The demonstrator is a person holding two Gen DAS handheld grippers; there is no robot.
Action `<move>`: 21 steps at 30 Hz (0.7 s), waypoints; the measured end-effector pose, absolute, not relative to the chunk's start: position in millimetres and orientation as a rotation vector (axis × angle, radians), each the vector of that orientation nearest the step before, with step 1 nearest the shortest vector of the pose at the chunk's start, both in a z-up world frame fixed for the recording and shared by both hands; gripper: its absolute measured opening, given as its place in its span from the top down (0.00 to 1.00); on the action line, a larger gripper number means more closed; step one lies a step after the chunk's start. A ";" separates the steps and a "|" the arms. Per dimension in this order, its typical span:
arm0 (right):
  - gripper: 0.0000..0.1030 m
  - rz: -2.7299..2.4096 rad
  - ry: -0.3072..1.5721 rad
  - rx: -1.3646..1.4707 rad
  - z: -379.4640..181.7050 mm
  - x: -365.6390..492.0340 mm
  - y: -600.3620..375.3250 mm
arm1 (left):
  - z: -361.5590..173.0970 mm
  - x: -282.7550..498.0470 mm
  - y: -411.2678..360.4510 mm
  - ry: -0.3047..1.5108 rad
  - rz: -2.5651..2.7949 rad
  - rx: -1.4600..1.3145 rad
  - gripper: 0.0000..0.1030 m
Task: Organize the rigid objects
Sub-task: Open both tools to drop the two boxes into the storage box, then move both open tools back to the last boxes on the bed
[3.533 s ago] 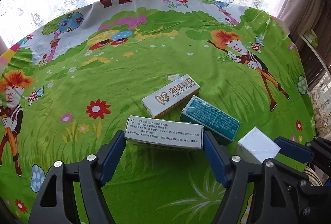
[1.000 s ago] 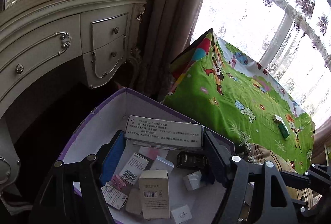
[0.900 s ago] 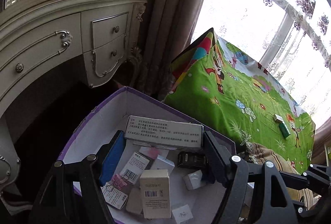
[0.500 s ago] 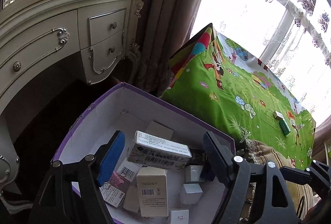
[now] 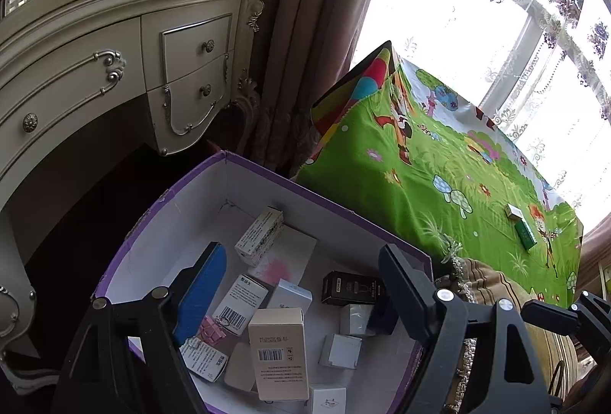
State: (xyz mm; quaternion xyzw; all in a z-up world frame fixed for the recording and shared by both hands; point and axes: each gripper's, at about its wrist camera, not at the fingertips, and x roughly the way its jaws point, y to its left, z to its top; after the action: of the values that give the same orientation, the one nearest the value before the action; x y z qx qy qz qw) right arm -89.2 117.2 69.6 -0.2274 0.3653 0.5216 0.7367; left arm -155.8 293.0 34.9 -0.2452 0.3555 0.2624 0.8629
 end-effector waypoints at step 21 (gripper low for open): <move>0.32 0.931 0.767 -0.336 96.3 6.1 47.4 | 52.7 -86.8 242.1 0.774 0.413 -0.416 0.19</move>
State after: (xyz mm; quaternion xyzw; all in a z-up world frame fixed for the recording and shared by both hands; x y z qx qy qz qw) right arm 6.1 47.4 96.3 -0.1573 0.3589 0.4358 0.8103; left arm -86.8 242.1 52.7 -0.1999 0.3721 0.1985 0.8844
